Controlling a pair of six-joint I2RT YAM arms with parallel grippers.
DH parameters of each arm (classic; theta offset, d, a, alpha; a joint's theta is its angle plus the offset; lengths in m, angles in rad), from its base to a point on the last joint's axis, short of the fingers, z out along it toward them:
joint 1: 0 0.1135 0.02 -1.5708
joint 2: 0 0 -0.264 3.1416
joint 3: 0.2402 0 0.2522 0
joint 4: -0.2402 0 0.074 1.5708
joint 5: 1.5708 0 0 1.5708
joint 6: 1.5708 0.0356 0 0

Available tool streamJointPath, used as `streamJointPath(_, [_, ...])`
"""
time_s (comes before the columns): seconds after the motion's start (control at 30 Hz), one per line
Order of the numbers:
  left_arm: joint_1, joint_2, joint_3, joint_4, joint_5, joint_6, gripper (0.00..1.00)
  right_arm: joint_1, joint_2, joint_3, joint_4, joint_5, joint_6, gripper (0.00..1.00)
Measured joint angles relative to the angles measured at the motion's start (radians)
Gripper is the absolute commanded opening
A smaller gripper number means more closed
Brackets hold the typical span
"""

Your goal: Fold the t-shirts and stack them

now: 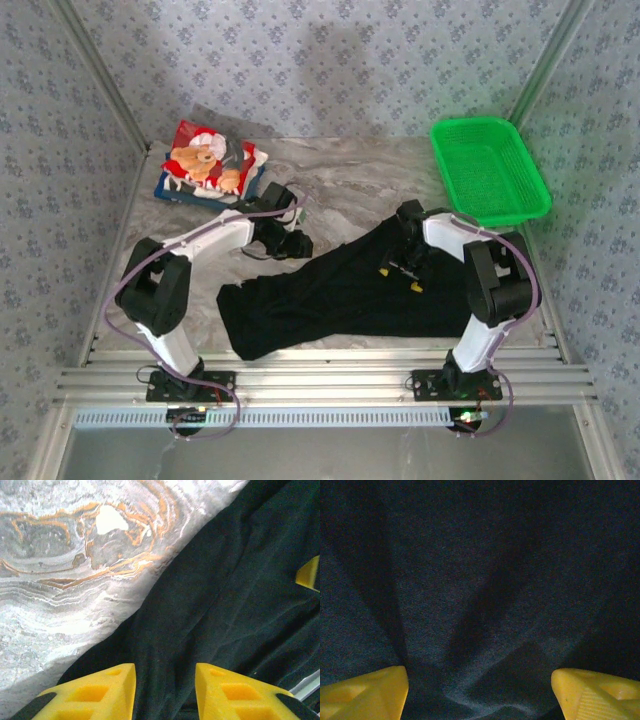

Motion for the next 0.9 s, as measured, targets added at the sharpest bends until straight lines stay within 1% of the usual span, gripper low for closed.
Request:
streamJointPath(0.07, [-0.009,0.027,0.010,-0.019,-0.014,0.001,0.37,0.000,0.003,0.004,-0.004,0.000,0.003,0.80])
streamJointPath(0.17, [-0.030,0.072,0.027,-0.038,-0.043,0.005,0.31,0.000,0.005,0.006,-0.006,0.001,0.006,0.79])
streamJointPath(0.33, [-0.052,0.134,0.037,-0.067,-0.099,0.008,0.26,0.000,0.013,0.013,-0.014,0.004,0.006,0.79])
streamJointPath(0.4, [-0.054,0.152,0.039,-0.075,-0.117,0.011,0.17,0.000,0.015,0.016,-0.018,0.004,0.006,0.78])
streamJointPath(0.47, [-0.054,0.160,0.042,-0.082,-0.126,0.018,0.02,0.000,0.018,0.017,-0.019,0.005,0.006,0.78])
streamJointPath(0.5, [-0.054,0.160,0.044,-0.085,-0.130,0.019,0.00,0.000,0.018,0.018,-0.020,0.005,0.007,0.78])
streamJointPath(0.67, [-0.059,0.140,0.054,-0.098,-0.182,0.014,0.00,0.001,0.019,0.021,-0.024,0.008,0.014,0.76])
streamJointPath(0.9, [-0.058,0.013,0.075,-0.119,-0.229,0.015,0.00,0.004,0.032,0.032,-0.037,0.018,0.024,0.74])
